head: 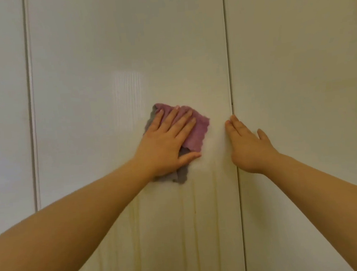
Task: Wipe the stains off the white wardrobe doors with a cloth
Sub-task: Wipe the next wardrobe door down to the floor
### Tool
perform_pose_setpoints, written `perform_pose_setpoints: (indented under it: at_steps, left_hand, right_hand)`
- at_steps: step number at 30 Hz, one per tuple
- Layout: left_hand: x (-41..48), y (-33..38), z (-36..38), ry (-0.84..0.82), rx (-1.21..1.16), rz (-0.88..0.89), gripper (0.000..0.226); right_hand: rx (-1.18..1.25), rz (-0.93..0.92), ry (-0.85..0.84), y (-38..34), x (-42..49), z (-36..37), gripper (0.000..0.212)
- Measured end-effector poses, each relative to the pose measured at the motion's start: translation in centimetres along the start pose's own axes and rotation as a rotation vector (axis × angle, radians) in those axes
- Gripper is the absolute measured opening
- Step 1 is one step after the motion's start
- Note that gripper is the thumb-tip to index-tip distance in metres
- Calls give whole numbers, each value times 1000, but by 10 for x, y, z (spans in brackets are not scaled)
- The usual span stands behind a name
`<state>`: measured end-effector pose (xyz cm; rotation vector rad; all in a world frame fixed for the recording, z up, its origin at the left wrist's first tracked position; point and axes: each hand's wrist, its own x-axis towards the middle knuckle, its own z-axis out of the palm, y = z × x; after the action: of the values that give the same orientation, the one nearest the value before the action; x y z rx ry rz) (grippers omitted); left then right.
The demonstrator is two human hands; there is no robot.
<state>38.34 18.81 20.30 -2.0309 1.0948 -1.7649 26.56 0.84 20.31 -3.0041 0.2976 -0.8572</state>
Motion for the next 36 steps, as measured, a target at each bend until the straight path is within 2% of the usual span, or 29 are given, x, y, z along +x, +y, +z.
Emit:
perform_pose_setpoints:
  at_steps: [1, 2, 3, 5, 7, 8, 10, 12, 13, 14, 17, 18, 19, 20, 22, 23, 24, 25, 27, 29, 30, 31, 34, 35, 36]
  left_hand:
    - [7, 6, 0, -2, -10, -125, 87]
    - [6, 20, 4, -14, -16, -136, 88]
    - [-3, 38, 11, -46, -24, -41, 89]
    - [-31, 64, 15, -161, -54, 280, 86]
    - [-39, 53, 14, -171, -34, 455, 81]
    - [-32, 41, 13, -107, -6, 433, 80]
    - [-9, 20, 7, -10, -16, 151, 80]
    - [8, 13, 3, -4, -34, -132, 86]
    - [6, 20, 3, -28, -32, -169, 89]
    - [-4, 35, 6, -54, -43, -113, 91]
    - [-49, 78, 14, -224, -82, 375, 86]
    - [-54, 72, 14, -246, -48, 467, 83]
    - [-50, 59, 15, -220, -19, 475, 81]
    - [-42, 45, 14, -142, -11, 391, 80]
    - [-23, 19, 11, -52, -10, 86, 80]
    - [-18, 15, 7, -56, -9, -43, 81]
    - [-20, 20, 9, -41, -20, -101, 82]
    - [-29, 32, 12, -76, -55, -86, 83]
    - [-57, 61, 17, -156, -88, 178, 84]
    - [-72, 51, 11, -244, -74, 428, 79]
    - [-68, 33, 7, -202, -30, 447, 75]
    - [-60, 15, 5, -149, -6, 374, 73]
    - [-42, -25, -3, -23, 36, -51, 74]
    - [-46, -21, -2, -15, 30, -110, 76]
    - [-56, -10, 1, -44, -1, -89, 78]
  right_hand:
    - [4, -6, 8, -1, 0, 1, 71]
    - [4, -9, 9, -1, -1, 2, 71]
    - [-2, -13, 12, -1, -1, 3, 70]
    - [-14, -17, 17, 0, -2, 4, 69]
    - [-19, -19, 22, 2, -2, 5, 70]
    - [-16, -20, 24, 2, -2, 5, 70]
    - [-9, -24, 32, 2, -1, 6, 71]
    - [-6, -22, 41, 3, -1, 8, 73]
    - [-1, -23, 42, 2, 0, 8, 73]
    - [0, -26, 40, 2, 0, 8, 73]
    - [-11, -35, 37, 4, 0, 7, 70]
    - [-13, -39, 38, 5, 0, 7, 70]
    - [-14, -42, 39, 7, 0, 7, 71]
    - [-13, -43, 40, 7, 1, 7, 72]
    - [-5, -41, 46, 7, 1, 9, 73]
    - [0, -36, 50, 6, 1, 11, 74]
    - [2, -31, 54, 5, 0, 11, 74]
    - [7, -28, 54, 4, 0, 12, 74]
    - [-2, -24, 57, 2, -1, 12, 72]
    - [-30, -25, 45, 3, -1, 9, 71]
    - [-46, -28, 38, 4, -1, 7, 71]
    - [-58, -25, 29, 6, -1, 6, 71]
    - [-57, -10, 45, 0, -5, 6, 70]
    - [-61, -21, 72, -6, -7, 8, 70]
    - [-65, -47, 104, -13, -10, 12, 70]
